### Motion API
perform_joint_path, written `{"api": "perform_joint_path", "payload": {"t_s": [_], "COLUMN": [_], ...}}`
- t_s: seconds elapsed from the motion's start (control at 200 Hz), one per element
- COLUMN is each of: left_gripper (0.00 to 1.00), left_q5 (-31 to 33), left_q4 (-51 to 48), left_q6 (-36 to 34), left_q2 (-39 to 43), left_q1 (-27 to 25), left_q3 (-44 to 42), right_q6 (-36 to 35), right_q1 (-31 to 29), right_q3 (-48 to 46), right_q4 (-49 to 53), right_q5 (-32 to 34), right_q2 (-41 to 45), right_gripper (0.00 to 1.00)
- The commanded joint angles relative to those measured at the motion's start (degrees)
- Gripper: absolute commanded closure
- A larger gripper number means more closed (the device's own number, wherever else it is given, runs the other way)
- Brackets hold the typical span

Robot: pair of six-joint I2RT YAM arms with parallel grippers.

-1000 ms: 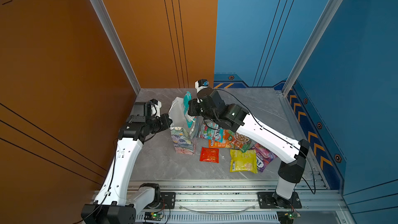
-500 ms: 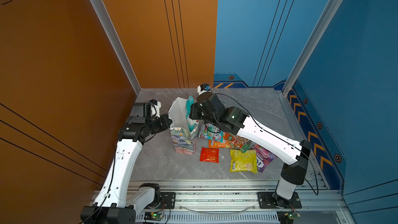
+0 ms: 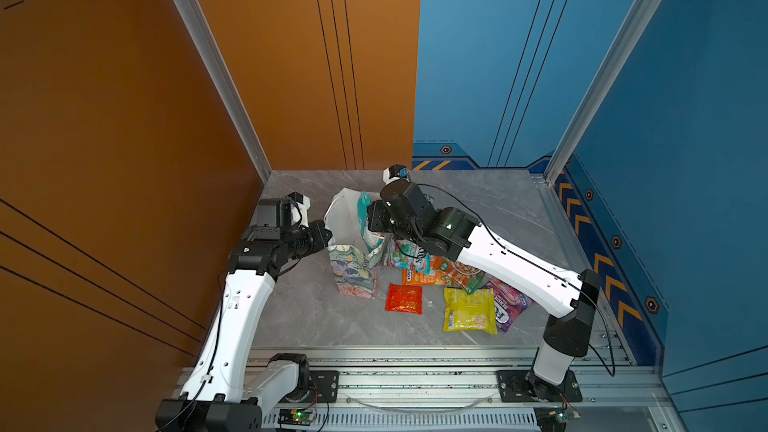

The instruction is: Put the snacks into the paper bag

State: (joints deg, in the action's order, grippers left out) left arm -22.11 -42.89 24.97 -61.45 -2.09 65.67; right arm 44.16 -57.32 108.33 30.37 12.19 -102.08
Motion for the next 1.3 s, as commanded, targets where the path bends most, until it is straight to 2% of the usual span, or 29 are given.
{"api": "perform_joint_path", "payload": {"t_s": [0.0,0.225,0.345,0.511,0.661,0.791,0.936,1.116,1.296], "left_gripper": [1.00,1.00,1.00,1.00,1.00,1.00,1.00,1.00,1.00], "left_q5": [0.3,0.2,0.2,0.1,0.0,-0.3,-0.7,-0.9,-1.2], "left_q4": [0.9,0.9,0.9,0.9,1.0,1.3,1.3,1.3,1.4], "left_q6": [0.0,-0.1,-0.1,-0.1,0.0,0.2,0.0,0.2,0.2], "left_q2": [0.8,1.1,1.2,1.4,1.7,1.8,1.5,1.6,1.7], "left_q1": [0.3,0.5,0.7,0.9,1.2,1.3,1.6,1.7,1.8], "left_q3": [-1.0,-1.0,-1.0,-1.1,-1.5,-1.8,-1.8,-2.2,-2.2], "right_q6": [-0.4,-3.4,-5.4,-5.9,-3.0,-0.2,2.4,2.9,1.8], "right_q1": [0.5,2.0,4.5,10.9,19.0,24.3,28.0,30.0,30.0], "right_q3": [-0.2,-0.6,-5.0,-19.0,-31.2,-39.7,-45.7,-46.0,-44.3], "right_q4": [-3.5,-5.0,-6.6,-9.6,-9.2,-7.7,-9.2,-11.8,-13.7], "right_q5": [-1.6,-2.7,-3.6,-8.2,-10.8,-13.1,-18.7,-27.5,-29.5], "right_q2": [2.3,4.7,9.4,19.6,28.9,33.0,31.5,22.6,13.8], "right_gripper": [0.74,0.69,0.67,0.57,0.55,0.55,0.55,0.56,0.52]}}
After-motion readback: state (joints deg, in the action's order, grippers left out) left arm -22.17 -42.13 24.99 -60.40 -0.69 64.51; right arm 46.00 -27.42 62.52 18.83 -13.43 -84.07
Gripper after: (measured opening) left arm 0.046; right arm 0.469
